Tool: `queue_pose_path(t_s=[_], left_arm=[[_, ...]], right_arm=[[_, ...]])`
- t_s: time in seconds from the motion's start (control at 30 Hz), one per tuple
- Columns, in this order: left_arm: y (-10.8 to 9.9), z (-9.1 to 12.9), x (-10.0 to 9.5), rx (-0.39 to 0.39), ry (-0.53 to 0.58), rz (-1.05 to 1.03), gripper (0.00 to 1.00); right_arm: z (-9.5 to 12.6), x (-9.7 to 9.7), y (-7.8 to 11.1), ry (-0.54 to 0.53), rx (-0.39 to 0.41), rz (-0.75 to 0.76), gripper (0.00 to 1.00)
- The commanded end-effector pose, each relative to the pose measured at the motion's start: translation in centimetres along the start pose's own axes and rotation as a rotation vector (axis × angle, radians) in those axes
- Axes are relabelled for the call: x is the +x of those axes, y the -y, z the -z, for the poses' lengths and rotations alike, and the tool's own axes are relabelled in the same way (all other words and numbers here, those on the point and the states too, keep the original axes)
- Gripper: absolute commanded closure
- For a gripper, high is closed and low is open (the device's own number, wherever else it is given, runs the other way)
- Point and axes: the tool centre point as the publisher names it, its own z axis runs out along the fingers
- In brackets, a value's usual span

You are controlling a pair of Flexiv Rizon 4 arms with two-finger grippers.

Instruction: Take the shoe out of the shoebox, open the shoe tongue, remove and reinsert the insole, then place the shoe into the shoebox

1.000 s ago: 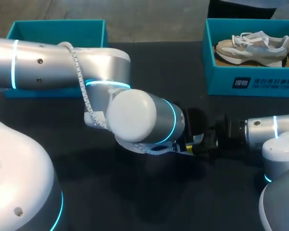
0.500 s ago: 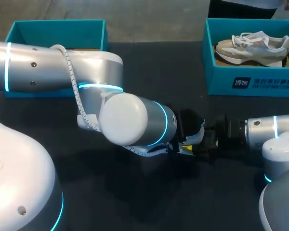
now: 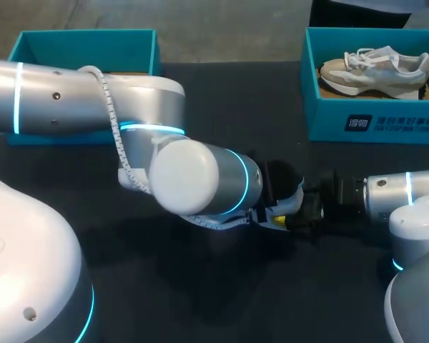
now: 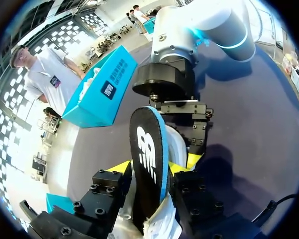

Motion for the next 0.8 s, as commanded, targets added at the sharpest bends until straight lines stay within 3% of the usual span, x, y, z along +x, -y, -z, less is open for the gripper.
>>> queue_pose_path(t_s=[0.03,0.4,0.67,0.8], left_arm=[[0.2,-0.8,0.0,0.001,-0.008,-0.001,0.57],[0.6,-1.7,-0.1,-0.008,-0.004,0.000,0.59],[0.5,-1.9,-0.2,-0.014,-0.001,0.009,0.78],[0.3,-1.8,-0.2,-0.017,0.001,0.012,0.75]], right_arm=[[-0.1,0.1,0.2,0.001,0.003,-0.001,1.00],[-0.1,0.1,0.2,0.001,0.003,-0.001,1.00],[-0.1,0.1,0.2,0.001,0.003,-0.001,1.00],[-0.1,0.1,0.2,0.001,0.003,-0.001,1.00]])
